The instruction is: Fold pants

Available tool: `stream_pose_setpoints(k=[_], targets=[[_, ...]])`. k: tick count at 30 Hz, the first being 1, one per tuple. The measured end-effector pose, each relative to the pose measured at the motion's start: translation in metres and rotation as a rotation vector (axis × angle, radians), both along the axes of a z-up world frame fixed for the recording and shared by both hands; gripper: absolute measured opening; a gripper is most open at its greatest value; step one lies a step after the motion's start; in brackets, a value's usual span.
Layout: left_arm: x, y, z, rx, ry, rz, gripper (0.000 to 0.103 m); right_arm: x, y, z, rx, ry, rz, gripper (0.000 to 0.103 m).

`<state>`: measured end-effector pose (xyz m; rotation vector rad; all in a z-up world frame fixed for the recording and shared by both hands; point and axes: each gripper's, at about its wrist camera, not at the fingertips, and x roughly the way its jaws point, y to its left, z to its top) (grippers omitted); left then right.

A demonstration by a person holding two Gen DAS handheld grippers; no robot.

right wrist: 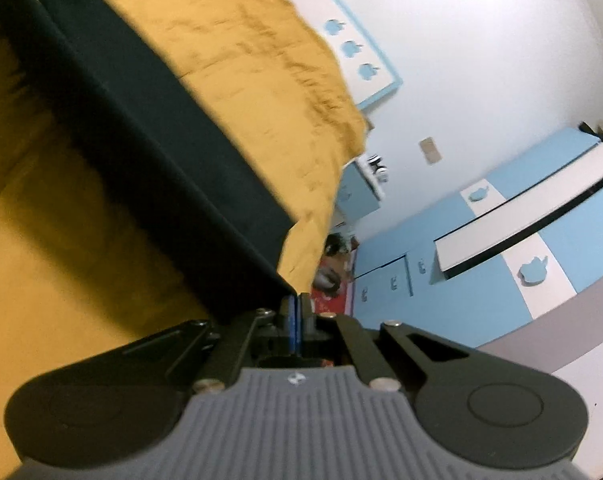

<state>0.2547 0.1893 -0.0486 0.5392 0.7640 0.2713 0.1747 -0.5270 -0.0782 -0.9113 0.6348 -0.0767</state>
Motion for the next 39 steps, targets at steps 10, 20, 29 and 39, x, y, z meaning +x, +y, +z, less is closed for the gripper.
stream_pose_setpoints(k=[10, 20, 29, 39], targets=[[0.121, 0.003, -0.005, -0.010, 0.089, 0.092, 0.002, 0.172, 0.013, 0.029, 0.037, -0.043, -0.026, 0.000], [0.199, -0.007, -0.079, 0.059, 0.223, 0.106, 0.002, 0.307, 0.020, -0.056, 0.055, 0.091, -0.108, 0.000], [0.202, -0.005, -0.098, 0.010, 0.216, 0.093, 0.004, 0.338, 0.024, -0.106, 0.064, 0.130, -0.142, 0.000], [0.164, 0.049, -0.042, -0.300, 0.065, 0.262, 0.049, 0.318, 0.008, -0.084, 0.205, 0.091, -0.249, 0.054]])
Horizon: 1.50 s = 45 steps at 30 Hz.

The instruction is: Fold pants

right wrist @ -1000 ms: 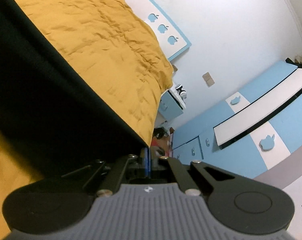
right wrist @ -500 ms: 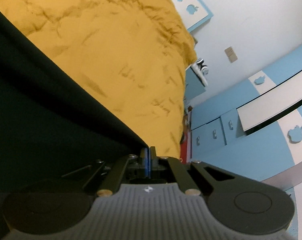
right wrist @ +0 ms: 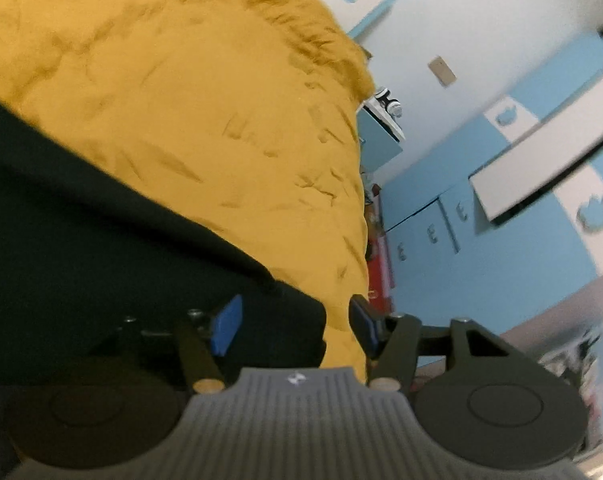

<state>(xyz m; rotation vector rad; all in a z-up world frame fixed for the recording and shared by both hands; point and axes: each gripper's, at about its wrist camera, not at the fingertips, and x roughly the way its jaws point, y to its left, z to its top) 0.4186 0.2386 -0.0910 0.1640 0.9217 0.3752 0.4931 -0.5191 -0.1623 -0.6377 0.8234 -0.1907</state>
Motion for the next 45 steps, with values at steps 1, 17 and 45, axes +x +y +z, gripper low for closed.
stream_pose_setpoints(k=[1, 17, 45], targets=[[-0.011, 0.010, 0.007, -0.089, -0.031, 0.032, 0.051, -0.009, -0.003, 0.008, 0.052, -0.012, -0.016, 0.054], [-0.107, 0.057, -0.067, -1.137, -0.381, 0.474, 0.067, -0.189, -0.092, 0.004, 1.246, -0.245, -0.560, 0.073], [-0.119, 0.054, 0.097, -0.737, -0.365, 0.370, 0.004, -0.188, -0.111, 0.112, 1.365, -0.468, -0.640, 0.008]])
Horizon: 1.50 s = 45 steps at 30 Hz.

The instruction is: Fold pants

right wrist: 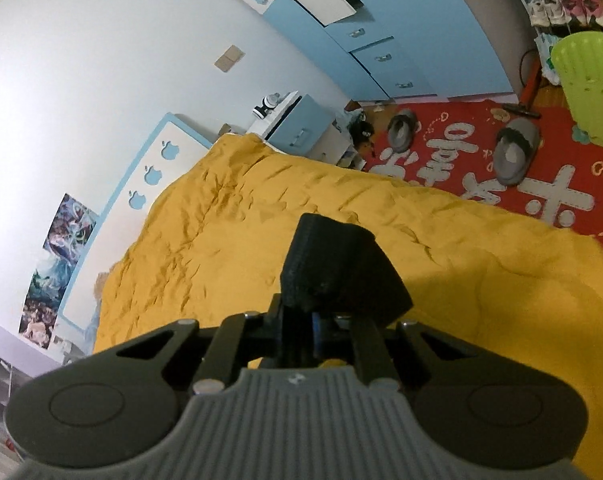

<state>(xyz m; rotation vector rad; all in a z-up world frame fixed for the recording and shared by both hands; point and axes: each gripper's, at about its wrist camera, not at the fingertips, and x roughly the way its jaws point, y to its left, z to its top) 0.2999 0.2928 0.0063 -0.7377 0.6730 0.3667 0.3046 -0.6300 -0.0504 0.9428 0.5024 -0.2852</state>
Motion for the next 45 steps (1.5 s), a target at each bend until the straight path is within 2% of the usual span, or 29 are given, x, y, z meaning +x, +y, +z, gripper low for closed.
stream_pose_setpoints(k=[3, 5, 7, 9, 11, 13, 15, 17, 18, 21, 23, 24, 28, 30, 31, 34, 37, 41, 43, 45], targets=[[-0.047, 0.020, -0.004, -0.030, 0.057, -0.007, 0.004, -0.052, -0.003, 0.010, 0.034, 0.068, 0.013, 0.008], [-0.079, 0.028, -0.015, -0.033, 0.105, -0.017, 0.004, -0.093, -0.006, 0.003, 0.081, 0.115, 0.024, 0.008], [-0.110, 0.031, -0.036, -0.011, 0.183, -0.027, 0.004, -0.133, -0.006, -0.013, 0.101, 0.180, 0.036, 0.008], [-0.132, 0.035, -0.060, -0.029, 0.239, -0.034, 0.004, -0.163, -0.005, -0.035, 0.115, 0.245, 0.042, 0.008], [-0.145, 0.038, -0.082, -0.021, 0.254, -0.028, 0.004, -0.189, -0.005, -0.060, 0.130, 0.273, 0.035, 0.008], [-0.154, 0.045, -0.102, -0.068, 0.233, -0.001, 0.005, -0.204, -0.007, -0.083, 0.143, 0.277, 0.026, 0.008], [-0.154, 0.049, -0.115, -0.104, 0.253, 0.018, 0.006, -0.211, -0.009, -0.100, 0.168, 0.268, 0.021, 0.008], [-0.154, 0.048, -0.120, -0.076, 0.267, 0.004, 0.019, -0.213, -0.009, -0.105, 0.160, 0.261, 0.040, 0.010], [-0.152, 0.046, -0.118, -0.048, 0.280, -0.019, 0.020, -0.214, -0.010, -0.103, 0.149, 0.255, 0.048, 0.011], [-0.148, 0.038, -0.106, 0.038, 0.326, -0.070, 0.030, -0.213, -0.008, -0.090, 0.055, 0.300, 0.101, 0.023], [-0.147, 0.036, -0.097, 0.095, 0.376, -0.079, 0.046, -0.214, -0.008, -0.076, -0.012, 0.331, 0.118, 0.032], [-0.148, 0.037, -0.090, 0.129, 0.386, -0.077, 0.050, -0.217, -0.009, -0.067, -0.065, 0.351, 0.124, 0.035], [-0.144, 0.048, -0.063, 0.245, 0.324, -0.101, 0.063, -0.226, -0.013, -0.030, -0.245, 0.359, 0.146, 0.038], [-0.141, 0.053, -0.058, 0.270, 0.282, -0.115, 0.072, -0.226, -0.013, -0.015, -0.276, 0.327, 0.167, 0.039], [-0.133, 0.056, -0.059, 0.273, 0.271, -0.118, 0.076, -0.223, -0.010, -0.009, -0.293, 0.306, 0.185, 0.040], [-0.113, 0.065, -0.076, 0.254, 0.284, -0.114, 0.077, -0.199, 0.003, -0.001, -0.354, 0.258, 0.265, 0.051], [-0.103, 0.075, -0.096, 0.178, 0.266, -0.110, 0.078, -0.164, 0.010, -0.007, -0.364, 0.251, 0.334, 0.057], [-0.096, 0.081, -0.119, 0.082, 0.235, -0.110, 0.078, -0.120, 0.006, -0.021, -0.390, 0.285, 0.423, 0.058], [-0.089, 0.081, -0.128, 0.078, 0.240, -0.115, 0.078, -0.098, 0.001, -0.028, -0.427, 0.308, 0.462, 0.059], [-0.089, 0.076, -0.131, 0.081, 0.246, -0.111, 0.078, -0.075, -0.008, -0.038, -0.409, 0.339, 0.506, 0.061]])
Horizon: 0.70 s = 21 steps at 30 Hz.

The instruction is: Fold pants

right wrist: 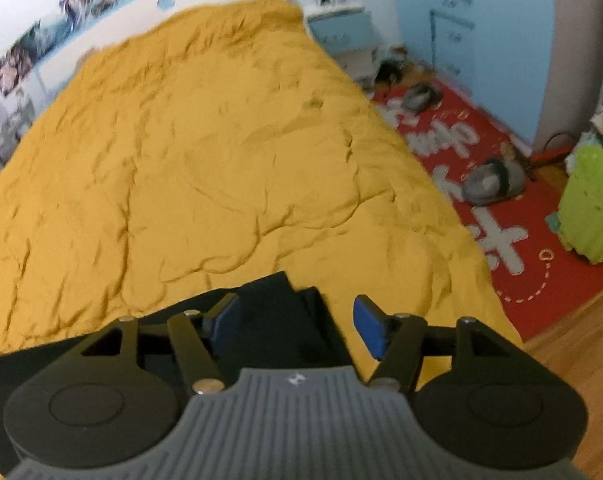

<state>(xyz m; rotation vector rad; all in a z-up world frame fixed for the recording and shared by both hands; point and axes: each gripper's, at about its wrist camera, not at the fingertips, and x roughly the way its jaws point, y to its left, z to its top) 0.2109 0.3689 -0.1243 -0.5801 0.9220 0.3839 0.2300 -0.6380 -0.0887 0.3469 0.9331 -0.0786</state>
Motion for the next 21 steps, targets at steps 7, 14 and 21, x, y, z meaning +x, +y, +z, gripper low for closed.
stream_pose_setpoints(k=[7, 14, 21], targets=[[0.007, -0.012, -0.001, 0.039, 0.021, 0.007, 0.077, 0.037, -0.018, -0.037, 0.122, 0.011, 0.031, 0.060], [0.011, -0.019, 0.001, 0.072, 0.008, 0.027, 0.037, 0.051, -0.010, -0.047, 0.154, -0.008, 0.114, 0.042], [0.002, -0.030, 0.026, 0.141, -0.089, 0.014, 0.003, 0.029, 0.000, -0.032, 0.088, -0.110, 0.107, 0.000]])
